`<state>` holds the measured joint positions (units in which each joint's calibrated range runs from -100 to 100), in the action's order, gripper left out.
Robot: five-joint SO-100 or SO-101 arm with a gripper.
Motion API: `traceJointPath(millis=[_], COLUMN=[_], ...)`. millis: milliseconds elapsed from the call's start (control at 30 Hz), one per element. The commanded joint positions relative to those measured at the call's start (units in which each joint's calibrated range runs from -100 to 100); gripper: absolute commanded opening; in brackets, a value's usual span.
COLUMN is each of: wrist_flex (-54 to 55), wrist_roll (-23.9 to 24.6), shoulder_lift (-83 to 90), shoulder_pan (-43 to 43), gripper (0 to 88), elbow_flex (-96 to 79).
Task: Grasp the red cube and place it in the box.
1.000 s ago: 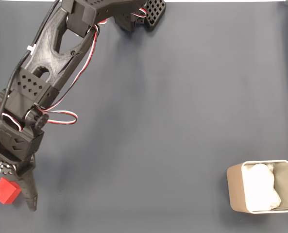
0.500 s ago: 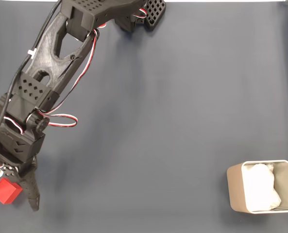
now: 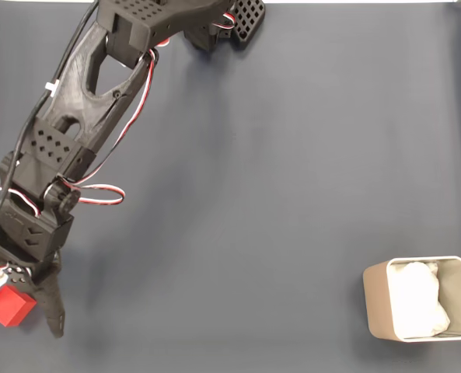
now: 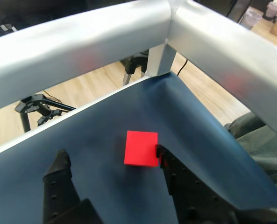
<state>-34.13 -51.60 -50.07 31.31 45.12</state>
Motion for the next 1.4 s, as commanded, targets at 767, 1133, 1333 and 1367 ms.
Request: traceJointPath(millis=[767, 1133, 1333, 1367], wrist_flex=[1.34, 1.34, 1.42, 1.42], wrist_roll=[0.98, 1.07, 1.03, 0.98], shoulder_lift=[-0.45, -1.58, -2.01, -2.10], shoulder_pan=[1.36, 0.44, 0.37, 0.37], gripper=[42.5, 42.5, 42.5, 42.5], elbow_flex=[5.79, 5.89, 5.98, 5.98])
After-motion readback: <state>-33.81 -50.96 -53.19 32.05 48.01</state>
